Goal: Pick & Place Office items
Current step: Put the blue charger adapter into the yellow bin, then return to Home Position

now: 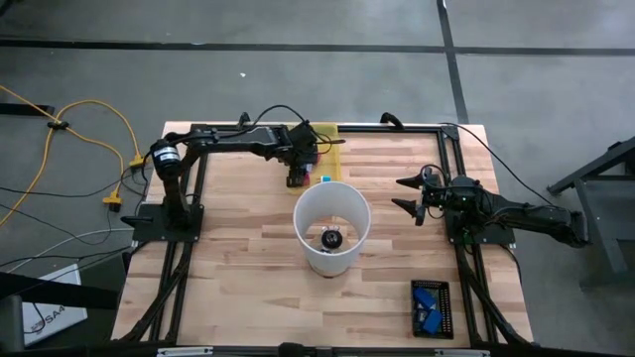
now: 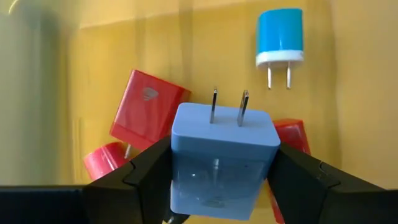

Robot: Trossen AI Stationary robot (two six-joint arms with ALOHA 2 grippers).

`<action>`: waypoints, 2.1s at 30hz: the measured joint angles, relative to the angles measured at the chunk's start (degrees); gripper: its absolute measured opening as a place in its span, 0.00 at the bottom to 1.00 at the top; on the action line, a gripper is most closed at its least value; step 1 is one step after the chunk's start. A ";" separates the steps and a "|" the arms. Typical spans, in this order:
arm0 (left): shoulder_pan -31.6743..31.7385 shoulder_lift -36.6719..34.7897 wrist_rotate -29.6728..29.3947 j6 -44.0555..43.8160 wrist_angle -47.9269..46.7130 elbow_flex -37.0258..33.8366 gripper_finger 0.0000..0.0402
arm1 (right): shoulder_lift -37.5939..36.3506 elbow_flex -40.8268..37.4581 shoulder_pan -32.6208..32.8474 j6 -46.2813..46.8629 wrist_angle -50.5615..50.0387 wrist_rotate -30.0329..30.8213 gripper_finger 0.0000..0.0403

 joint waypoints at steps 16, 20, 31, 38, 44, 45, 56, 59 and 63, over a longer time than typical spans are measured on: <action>-0.23 2.52 2.69 1.11 5.58 0.00 0.55 | 0.35 0.00 0.01 0.00 0.15 0.04 0.81; -0.35 2.52 2.65 1.09 5.76 0.00 0.55 | 0.37 0.00 0.02 0.02 0.17 0.04 0.81; -0.32 2.52 2.84 1.00 5.77 0.00 0.67 | 0.37 0.00 0.00 0.00 0.21 0.04 0.81; -0.32 2.52 2.84 0.92 5.76 0.00 0.68 | 0.37 0.00 0.02 0.02 0.22 0.03 0.81; -0.32 2.52 2.82 0.67 5.75 0.00 0.68 | 0.37 0.00 0.01 0.01 0.22 0.03 0.81; -0.32 2.52 2.80 0.58 5.75 0.00 0.68 | 0.37 0.00 0.02 0.00 0.22 0.04 0.81; -0.32 2.41 2.77 0.45 5.72 0.00 0.68 | 0.37 0.00 0.02 0.00 0.24 0.02 0.81; -0.32 1.42 2.64 0.45 5.55 0.00 0.68 | 0.37 0.00 0.02 0.00 0.24 0.01 0.81; -0.32 -1.24 2.62 0.45 4.62 0.00 0.68 | 0.37 0.00 0.02 0.00 0.24 0.02 0.81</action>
